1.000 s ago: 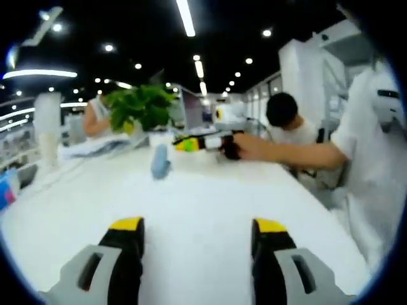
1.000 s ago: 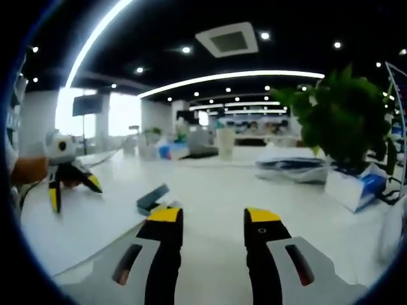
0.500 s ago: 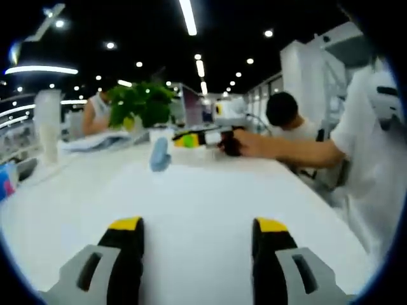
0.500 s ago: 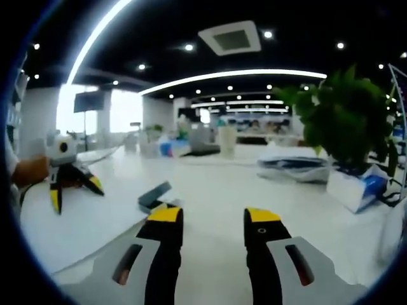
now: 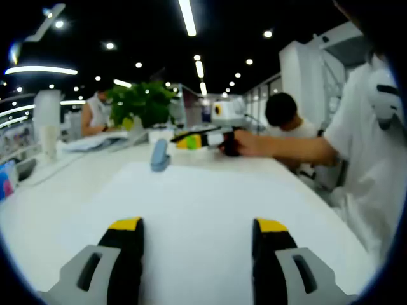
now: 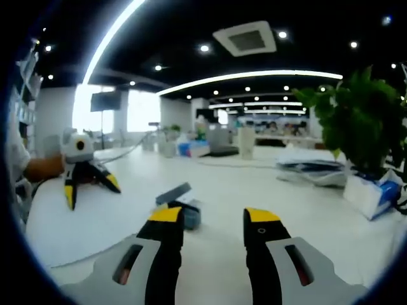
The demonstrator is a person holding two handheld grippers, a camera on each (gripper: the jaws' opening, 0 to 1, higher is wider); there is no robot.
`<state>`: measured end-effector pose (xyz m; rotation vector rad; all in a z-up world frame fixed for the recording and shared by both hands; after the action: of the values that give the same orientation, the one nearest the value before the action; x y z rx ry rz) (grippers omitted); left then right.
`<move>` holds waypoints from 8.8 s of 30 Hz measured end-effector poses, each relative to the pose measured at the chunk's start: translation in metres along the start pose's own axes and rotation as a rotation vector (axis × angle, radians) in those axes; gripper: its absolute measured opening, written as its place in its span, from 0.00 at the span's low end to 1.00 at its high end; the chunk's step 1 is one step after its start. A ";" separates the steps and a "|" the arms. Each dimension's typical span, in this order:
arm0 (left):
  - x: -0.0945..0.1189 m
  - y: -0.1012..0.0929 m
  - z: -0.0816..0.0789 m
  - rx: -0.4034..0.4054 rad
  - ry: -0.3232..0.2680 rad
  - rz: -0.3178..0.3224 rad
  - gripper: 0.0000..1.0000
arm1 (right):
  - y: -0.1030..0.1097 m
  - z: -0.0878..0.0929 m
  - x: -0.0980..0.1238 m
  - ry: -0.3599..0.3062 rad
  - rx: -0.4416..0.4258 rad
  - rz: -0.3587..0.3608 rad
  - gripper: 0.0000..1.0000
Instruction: Pick up the paper insert the paper into the punch align the paper edges press the punch to punch holes
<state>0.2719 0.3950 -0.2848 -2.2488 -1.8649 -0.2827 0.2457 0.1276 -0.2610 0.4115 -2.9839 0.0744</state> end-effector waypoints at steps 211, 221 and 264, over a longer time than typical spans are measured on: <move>0.006 0.019 -0.027 0.067 -0.118 -0.093 0.69 | 0.036 -0.008 0.047 -0.090 -0.074 -0.173 0.38; -0.019 0.017 -0.047 0.077 -0.125 -0.044 0.68 | 0.037 -0.006 0.049 -0.093 -0.064 -0.174 0.38; -0.142 0.039 -0.055 0.062 -0.071 0.112 0.59 | 0.023 -0.006 0.051 -0.112 -0.135 -0.100 0.35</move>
<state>0.2838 0.2389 -0.2724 -2.3396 -1.7469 -0.1271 0.1921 0.1365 -0.2486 0.5641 -3.0469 -0.1639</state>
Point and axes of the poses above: the point that each gripper's makers call its tool centre point, and the gripper's own axes: x roughly backward along the fingers, y roughly to its left, z roughly out of its underside, the point moved 6 cm from there along x, roughly backward along the fingers, and after that the axes turned 8 degrees about z, right-handed, at the moved point
